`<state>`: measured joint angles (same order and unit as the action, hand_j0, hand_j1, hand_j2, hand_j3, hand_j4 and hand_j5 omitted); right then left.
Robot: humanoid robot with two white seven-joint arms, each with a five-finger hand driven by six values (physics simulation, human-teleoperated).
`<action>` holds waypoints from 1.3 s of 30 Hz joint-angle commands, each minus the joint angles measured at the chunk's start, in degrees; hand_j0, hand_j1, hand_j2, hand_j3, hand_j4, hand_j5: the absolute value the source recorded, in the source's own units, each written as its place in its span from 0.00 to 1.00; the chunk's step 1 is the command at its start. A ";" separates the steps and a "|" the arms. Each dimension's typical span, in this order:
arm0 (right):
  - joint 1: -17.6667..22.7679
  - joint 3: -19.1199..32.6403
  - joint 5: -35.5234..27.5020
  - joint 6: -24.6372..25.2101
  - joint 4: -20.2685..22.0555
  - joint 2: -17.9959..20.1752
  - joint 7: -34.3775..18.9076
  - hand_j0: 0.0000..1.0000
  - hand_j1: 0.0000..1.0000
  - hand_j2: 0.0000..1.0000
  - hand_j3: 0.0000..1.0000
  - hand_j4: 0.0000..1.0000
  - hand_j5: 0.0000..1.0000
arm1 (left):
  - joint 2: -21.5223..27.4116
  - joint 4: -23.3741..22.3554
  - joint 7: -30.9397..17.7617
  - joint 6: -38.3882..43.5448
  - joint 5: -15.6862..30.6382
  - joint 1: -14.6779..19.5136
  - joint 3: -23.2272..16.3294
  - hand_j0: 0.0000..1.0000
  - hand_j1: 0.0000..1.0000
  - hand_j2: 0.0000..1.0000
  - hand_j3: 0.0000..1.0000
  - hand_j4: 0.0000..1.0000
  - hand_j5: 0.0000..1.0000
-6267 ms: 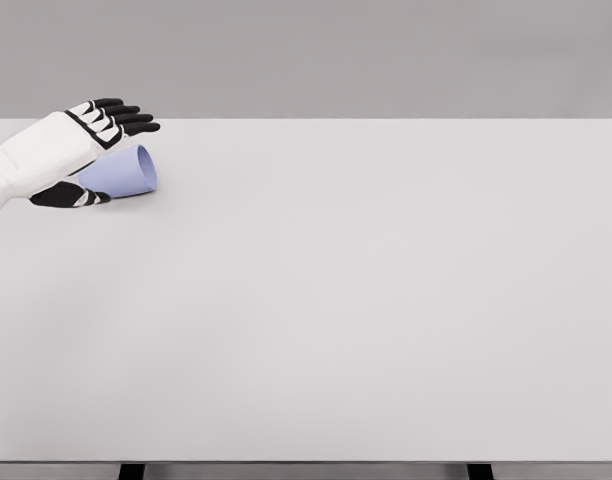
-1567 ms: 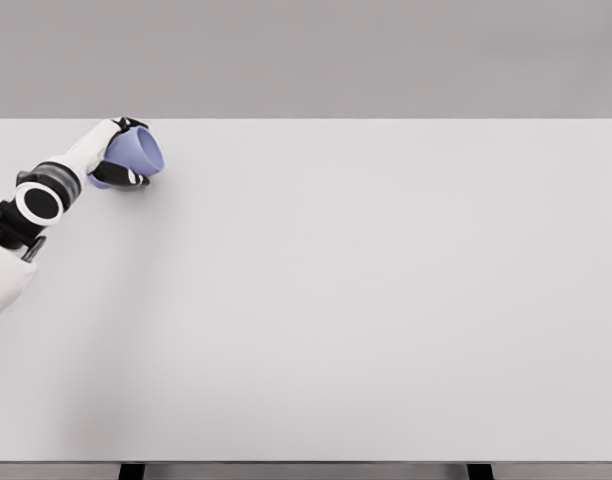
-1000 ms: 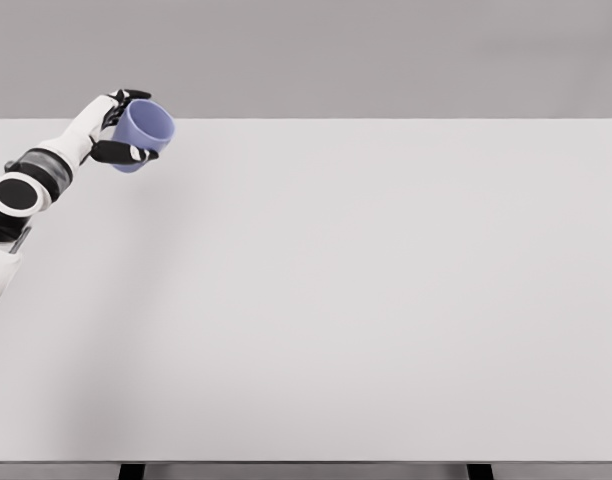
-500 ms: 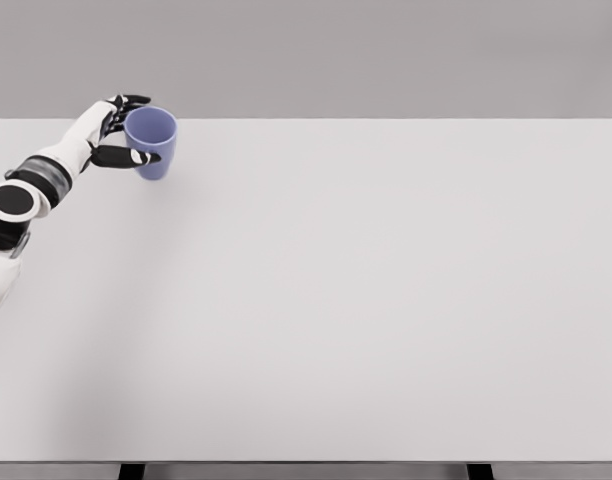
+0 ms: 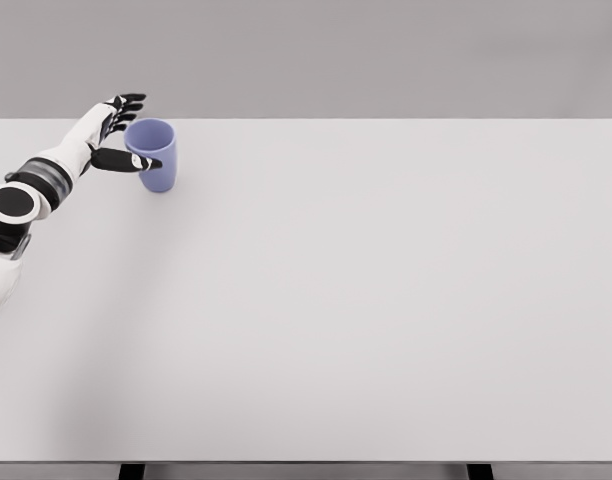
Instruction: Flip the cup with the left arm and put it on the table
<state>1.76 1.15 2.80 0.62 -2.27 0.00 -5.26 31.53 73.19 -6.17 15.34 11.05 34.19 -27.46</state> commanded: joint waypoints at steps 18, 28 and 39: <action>0.00 -0.01 0.01 0.00 -0.01 0.00 -0.01 1.00 1.00 1.00 1.00 1.00 1.00 | 0.64 0.99 0.01 -0.13 -0.24 0.09 -0.05 1.00 1.00 1.00 1.00 1.00 1.00; 0.00 -0.01 0.01 0.00 -0.01 0.00 -0.01 1.00 1.00 1.00 1.00 1.00 1.00 | 8.02 11.36 0.01 -0.05 -0.24 -1.49 0.30 1.00 1.00 1.00 1.00 1.00 1.00; 0.00 -0.01 0.01 0.00 -0.01 0.00 -0.01 1.00 1.00 1.00 1.00 1.00 1.00 | 11.98 25.07 0.10 -0.13 -0.67 -13.62 13.48 1.00 1.00 1.00 1.00 1.00 1.00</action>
<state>1.76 1.15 2.80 0.62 -2.27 0.00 -5.25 42.86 96.38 -6.13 15.26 10.48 20.22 -16.03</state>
